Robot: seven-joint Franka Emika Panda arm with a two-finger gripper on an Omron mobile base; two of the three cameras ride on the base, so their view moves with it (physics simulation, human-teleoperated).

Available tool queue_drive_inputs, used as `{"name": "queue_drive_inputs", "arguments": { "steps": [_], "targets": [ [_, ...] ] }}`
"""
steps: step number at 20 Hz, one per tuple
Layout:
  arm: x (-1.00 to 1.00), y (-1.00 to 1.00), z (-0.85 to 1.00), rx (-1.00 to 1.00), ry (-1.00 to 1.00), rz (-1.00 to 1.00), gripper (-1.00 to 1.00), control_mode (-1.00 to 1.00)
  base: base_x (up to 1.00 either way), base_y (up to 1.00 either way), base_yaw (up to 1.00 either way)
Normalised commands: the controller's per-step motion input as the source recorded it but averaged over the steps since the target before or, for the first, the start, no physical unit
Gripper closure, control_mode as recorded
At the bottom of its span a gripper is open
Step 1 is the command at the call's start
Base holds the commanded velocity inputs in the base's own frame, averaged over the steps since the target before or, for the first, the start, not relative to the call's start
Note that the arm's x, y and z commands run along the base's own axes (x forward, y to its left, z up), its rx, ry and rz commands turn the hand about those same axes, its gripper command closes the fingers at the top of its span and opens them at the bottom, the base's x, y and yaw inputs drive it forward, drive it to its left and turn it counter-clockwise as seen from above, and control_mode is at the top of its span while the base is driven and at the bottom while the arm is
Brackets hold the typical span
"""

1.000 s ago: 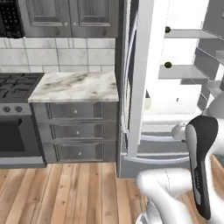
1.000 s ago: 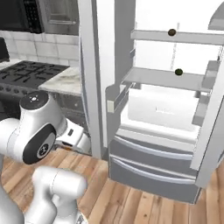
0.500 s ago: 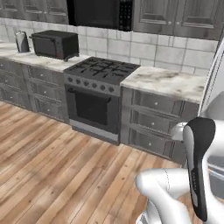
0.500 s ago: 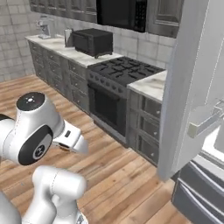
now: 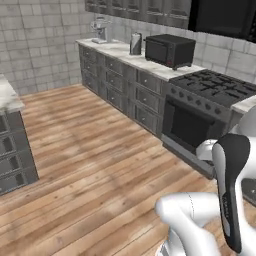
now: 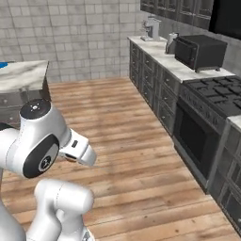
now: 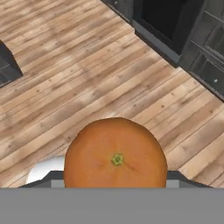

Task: Pick up the tangerine and kiwi from the fridge and place one fruit on each plate on the dining counter.

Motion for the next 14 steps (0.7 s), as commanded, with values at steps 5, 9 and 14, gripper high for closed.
{"name": "queue_drive_inputs", "arguments": {
  "steps": [5,9,14],
  "targets": [
    [0.00,0.00,0.00,0.00,0.00,0.00,1.00,1.00,1.00,0.20,0.42],
    [0.00,0.00,0.00,0.00,0.00,0.00,1.00,1.00,1.00,0.00,0.02],
    [0.00,0.00,0.00,0.00,0.00,0.00,1.00,1.00,1.00,0.00,0.02]
  ]
}}
